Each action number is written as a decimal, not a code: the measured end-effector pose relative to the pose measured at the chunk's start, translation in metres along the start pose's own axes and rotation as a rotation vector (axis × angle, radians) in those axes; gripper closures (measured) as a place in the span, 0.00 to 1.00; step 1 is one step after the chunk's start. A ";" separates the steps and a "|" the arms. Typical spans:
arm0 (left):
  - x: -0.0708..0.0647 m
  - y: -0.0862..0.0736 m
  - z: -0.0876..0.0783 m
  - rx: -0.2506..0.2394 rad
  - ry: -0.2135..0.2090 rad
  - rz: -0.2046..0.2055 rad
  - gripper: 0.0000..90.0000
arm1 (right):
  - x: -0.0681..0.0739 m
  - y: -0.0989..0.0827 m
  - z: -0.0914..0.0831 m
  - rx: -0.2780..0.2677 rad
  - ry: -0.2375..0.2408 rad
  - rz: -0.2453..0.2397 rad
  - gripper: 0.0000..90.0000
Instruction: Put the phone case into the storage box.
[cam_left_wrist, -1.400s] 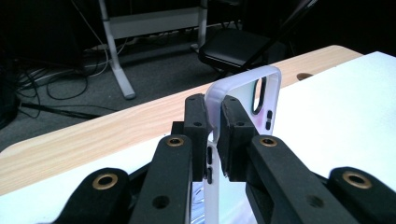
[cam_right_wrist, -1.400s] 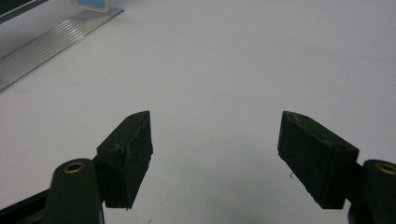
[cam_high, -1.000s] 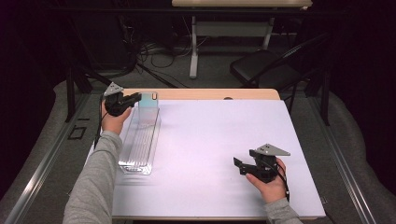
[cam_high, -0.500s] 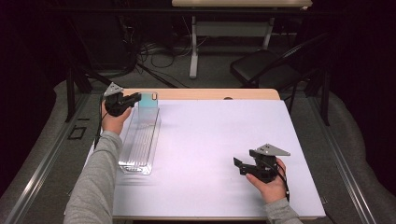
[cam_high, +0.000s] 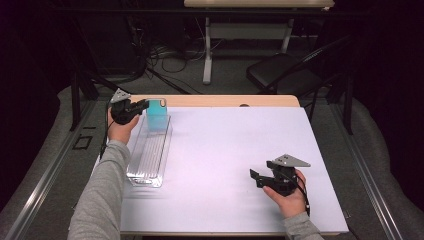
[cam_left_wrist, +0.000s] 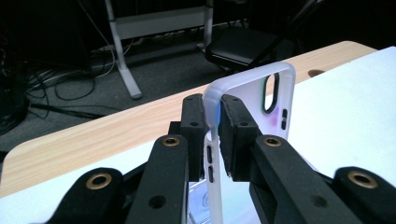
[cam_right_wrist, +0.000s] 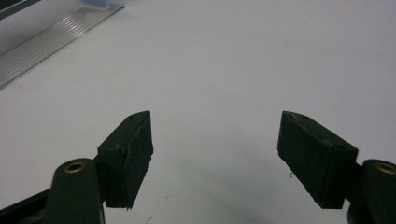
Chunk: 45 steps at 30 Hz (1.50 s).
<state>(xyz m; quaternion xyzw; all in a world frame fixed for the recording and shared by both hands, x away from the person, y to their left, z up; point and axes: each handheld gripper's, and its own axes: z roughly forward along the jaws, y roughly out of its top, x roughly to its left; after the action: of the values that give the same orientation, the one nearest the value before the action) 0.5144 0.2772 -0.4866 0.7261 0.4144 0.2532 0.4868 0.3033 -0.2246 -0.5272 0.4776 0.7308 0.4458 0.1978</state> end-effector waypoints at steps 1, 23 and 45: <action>0.000 0.000 0.000 -0.001 0.000 -0.006 0.89 | 0.000 0.000 0.000 -0.001 -0.001 -0.001 0.29; 0.009 -0.009 0.005 0.034 0.037 -0.038 0.88 | 0.000 -0.001 0.001 0.008 0.001 0.007 0.29; 0.011 -0.008 0.002 0.052 0.087 -0.126 0.56 | 0.001 -0.001 0.001 0.007 0.000 0.004 0.29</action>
<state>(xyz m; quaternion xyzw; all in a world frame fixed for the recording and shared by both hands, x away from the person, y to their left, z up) 0.5187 0.2873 -0.4951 0.6994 0.4862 0.2425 0.4643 0.3036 -0.2234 -0.5283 0.4796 0.7314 0.4439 0.1951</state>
